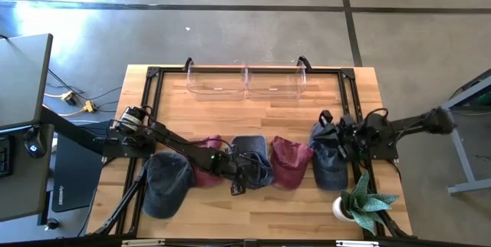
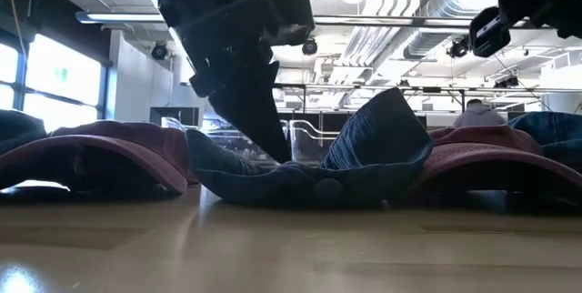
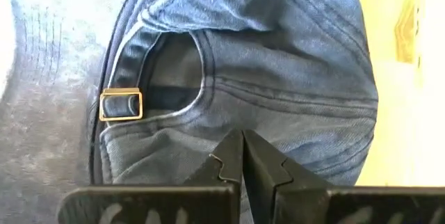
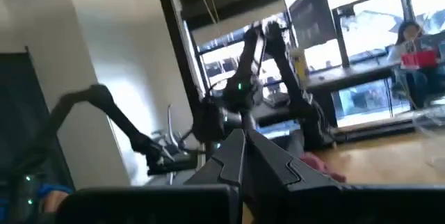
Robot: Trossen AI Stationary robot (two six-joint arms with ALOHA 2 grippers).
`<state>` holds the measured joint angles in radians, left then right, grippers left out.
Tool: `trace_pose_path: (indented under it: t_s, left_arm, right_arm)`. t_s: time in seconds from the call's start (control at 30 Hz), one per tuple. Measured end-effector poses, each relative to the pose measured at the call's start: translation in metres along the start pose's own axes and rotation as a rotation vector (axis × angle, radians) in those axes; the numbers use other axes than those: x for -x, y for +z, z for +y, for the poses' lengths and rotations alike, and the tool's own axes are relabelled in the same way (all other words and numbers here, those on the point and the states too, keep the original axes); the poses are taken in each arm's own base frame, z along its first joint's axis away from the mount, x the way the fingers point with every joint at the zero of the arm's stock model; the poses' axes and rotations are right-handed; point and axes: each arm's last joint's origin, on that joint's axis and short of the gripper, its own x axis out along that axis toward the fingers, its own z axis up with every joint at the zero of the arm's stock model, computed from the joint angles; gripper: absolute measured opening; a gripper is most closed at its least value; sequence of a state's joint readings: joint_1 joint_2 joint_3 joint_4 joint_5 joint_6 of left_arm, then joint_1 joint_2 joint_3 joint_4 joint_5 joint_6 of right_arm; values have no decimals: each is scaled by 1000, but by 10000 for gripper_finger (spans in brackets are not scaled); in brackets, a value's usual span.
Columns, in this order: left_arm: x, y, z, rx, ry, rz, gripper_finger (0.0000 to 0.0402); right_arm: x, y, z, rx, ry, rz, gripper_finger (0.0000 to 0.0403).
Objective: Pick & Place hat
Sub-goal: Put the middle blue cap into the right transparent bin
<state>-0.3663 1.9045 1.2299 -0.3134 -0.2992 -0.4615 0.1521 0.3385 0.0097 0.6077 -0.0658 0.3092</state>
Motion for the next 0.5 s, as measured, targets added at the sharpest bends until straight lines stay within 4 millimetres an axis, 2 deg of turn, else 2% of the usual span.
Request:
trace_pose_path:
  t_s: [0.17, 0.27, 0.5]
  left_arm:
    - [4, 0, 3, -8, 84, 43, 5]
    - [10, -5, 8, -3, 154, 87, 5]
    - [8, -17, 10, 26, 215, 81, 5]
  right_arm:
    - [-34, -7, 6, -15, -80, 166, 12]
    - [-70, -8, 11, -10, -116, 296, 12]
    - [-155, -38, 18, -11, -106, 679, 12]
